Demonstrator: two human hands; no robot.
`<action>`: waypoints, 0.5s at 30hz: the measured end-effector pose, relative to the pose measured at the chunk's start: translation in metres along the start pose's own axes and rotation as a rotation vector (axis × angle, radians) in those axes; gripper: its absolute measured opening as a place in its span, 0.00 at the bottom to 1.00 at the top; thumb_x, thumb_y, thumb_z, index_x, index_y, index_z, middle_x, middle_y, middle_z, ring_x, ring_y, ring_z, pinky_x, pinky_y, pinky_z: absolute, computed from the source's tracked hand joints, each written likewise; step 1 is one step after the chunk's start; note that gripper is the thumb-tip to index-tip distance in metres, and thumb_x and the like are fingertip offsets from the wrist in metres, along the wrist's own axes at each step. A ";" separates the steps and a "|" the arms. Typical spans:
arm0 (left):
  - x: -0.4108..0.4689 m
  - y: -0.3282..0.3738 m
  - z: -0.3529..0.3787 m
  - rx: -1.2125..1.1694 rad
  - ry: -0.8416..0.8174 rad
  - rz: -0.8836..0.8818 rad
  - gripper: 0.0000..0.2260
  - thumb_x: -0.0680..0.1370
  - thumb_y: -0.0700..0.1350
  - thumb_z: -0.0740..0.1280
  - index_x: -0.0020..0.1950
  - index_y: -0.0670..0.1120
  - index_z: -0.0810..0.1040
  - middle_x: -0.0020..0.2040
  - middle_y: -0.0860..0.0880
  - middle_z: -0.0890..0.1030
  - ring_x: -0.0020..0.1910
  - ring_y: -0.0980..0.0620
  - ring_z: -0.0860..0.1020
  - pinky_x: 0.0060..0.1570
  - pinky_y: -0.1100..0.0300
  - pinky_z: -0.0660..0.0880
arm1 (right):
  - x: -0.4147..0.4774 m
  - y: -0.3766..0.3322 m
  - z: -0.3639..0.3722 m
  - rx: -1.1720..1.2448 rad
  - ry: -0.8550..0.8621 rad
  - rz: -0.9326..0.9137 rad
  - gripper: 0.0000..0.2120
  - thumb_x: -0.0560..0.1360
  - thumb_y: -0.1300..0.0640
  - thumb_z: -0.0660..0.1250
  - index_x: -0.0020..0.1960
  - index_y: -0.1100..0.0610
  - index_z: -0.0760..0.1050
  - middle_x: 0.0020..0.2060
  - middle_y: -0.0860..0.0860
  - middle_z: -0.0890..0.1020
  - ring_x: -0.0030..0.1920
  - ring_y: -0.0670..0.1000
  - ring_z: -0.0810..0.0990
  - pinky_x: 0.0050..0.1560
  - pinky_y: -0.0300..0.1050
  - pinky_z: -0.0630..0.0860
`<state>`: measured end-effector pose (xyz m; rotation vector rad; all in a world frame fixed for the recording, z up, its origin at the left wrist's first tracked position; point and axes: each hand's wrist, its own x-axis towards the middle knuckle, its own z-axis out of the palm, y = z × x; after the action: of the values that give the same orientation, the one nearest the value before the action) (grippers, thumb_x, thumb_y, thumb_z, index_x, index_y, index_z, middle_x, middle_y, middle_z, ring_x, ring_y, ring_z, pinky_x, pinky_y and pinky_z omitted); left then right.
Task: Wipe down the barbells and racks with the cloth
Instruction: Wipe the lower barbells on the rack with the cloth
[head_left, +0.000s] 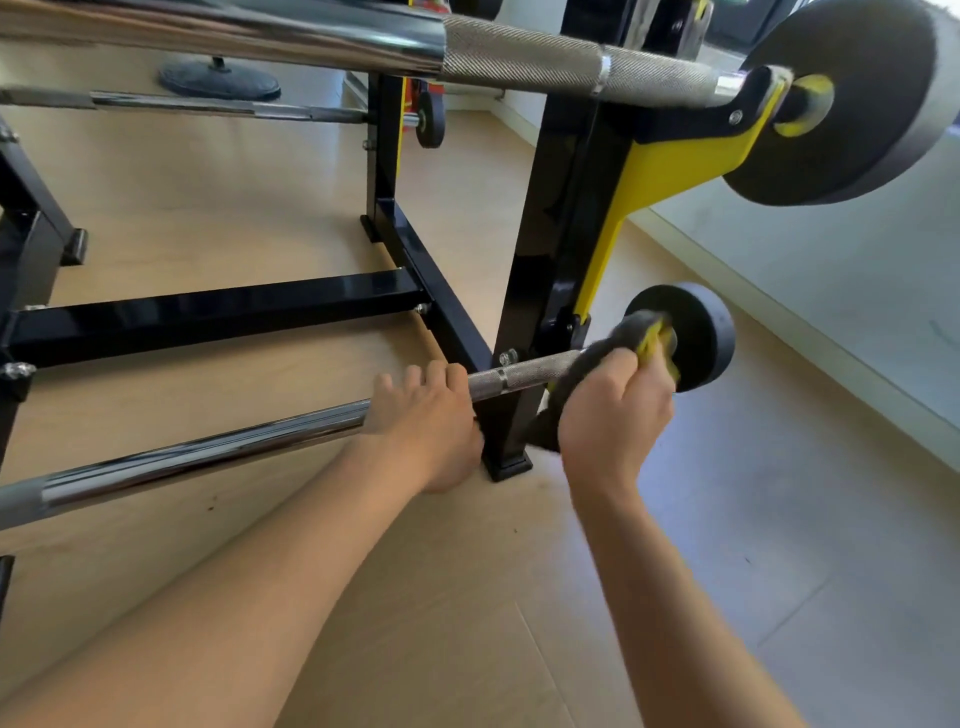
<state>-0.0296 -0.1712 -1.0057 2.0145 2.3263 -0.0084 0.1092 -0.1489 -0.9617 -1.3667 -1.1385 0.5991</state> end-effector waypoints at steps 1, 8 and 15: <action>0.001 0.003 0.003 0.062 -0.002 0.022 0.25 0.82 0.54 0.61 0.75 0.46 0.63 0.68 0.43 0.71 0.63 0.42 0.73 0.60 0.45 0.70 | 0.019 0.006 0.004 -0.143 -0.043 -0.076 0.15 0.82 0.59 0.55 0.63 0.61 0.76 0.43 0.54 0.80 0.43 0.52 0.77 0.45 0.35 0.76; 0.004 0.000 0.003 0.157 0.018 0.085 0.31 0.78 0.53 0.68 0.76 0.44 0.59 0.66 0.42 0.71 0.60 0.42 0.75 0.52 0.50 0.72 | 0.127 0.054 0.030 -1.173 -0.667 -0.231 0.12 0.86 0.55 0.52 0.58 0.60 0.72 0.46 0.56 0.78 0.45 0.60 0.77 0.51 0.56 0.72; 0.004 0.002 0.004 0.145 0.034 0.077 0.35 0.77 0.53 0.72 0.77 0.43 0.59 0.64 0.42 0.71 0.55 0.43 0.76 0.48 0.52 0.73 | 0.119 0.034 0.039 -1.209 -0.711 -0.184 0.22 0.86 0.54 0.48 0.64 0.66 0.75 0.59 0.63 0.78 0.66 0.65 0.76 0.65 0.59 0.73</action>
<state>-0.0278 -0.1670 -1.0095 2.1858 2.3289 -0.1443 0.1300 -0.0209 -0.9672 -2.0593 -2.4036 0.2085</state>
